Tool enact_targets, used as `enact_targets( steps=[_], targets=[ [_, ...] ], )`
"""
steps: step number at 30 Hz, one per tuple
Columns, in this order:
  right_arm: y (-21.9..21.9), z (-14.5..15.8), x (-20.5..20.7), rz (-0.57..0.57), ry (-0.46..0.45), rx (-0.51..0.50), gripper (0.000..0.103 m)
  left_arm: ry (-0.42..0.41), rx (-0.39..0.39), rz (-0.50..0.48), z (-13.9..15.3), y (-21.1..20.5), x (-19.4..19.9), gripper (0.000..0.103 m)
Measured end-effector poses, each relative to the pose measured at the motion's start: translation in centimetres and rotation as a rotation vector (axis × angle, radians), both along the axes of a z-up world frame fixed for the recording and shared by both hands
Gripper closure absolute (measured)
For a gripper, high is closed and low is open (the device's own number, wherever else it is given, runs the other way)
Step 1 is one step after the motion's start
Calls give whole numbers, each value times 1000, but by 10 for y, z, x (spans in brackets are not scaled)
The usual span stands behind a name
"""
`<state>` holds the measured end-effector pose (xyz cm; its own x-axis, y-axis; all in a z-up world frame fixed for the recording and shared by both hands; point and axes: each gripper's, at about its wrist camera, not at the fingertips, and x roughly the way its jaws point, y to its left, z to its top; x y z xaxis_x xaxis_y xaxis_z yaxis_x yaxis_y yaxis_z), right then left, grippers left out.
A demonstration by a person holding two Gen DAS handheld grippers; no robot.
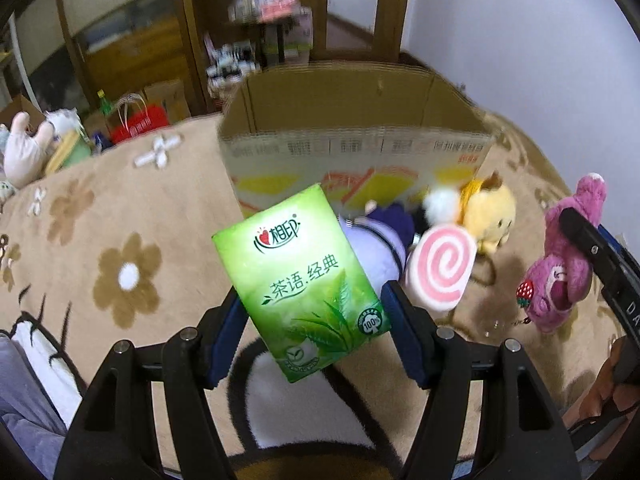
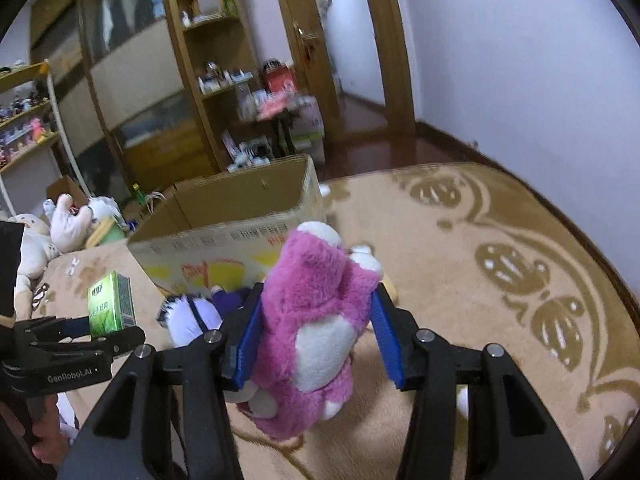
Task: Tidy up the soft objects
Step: 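Carry green pack and pink bear over the box and release both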
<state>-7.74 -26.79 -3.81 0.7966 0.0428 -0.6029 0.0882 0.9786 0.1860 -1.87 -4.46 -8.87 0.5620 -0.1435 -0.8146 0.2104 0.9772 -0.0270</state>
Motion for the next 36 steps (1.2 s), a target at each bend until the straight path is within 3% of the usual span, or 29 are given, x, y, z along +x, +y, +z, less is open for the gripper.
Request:
enact_targets(
  steps=[9, 17, 22, 30, 36],
  targets=[
    [17, 35, -13, 46, -182, -89, 49, -236, -16, 37, 62, 20, -6, 37],
    [18, 58, -14, 71, -246, -108, 49, -440, -26, 79, 113, 38, 4, 37],
    [20, 77, -7, 96, -299, -114, 49, -554, -6, 49, 144, 30, 3, 37],
    [21, 101, 23, 132, -377, -140, 48, -616, 19, -2, 156, 13, 31, 37],
    [29, 111, 52, 165, -416, -148, 47, -575, 34, -26, 139, 7, 72, 37]
  ],
)
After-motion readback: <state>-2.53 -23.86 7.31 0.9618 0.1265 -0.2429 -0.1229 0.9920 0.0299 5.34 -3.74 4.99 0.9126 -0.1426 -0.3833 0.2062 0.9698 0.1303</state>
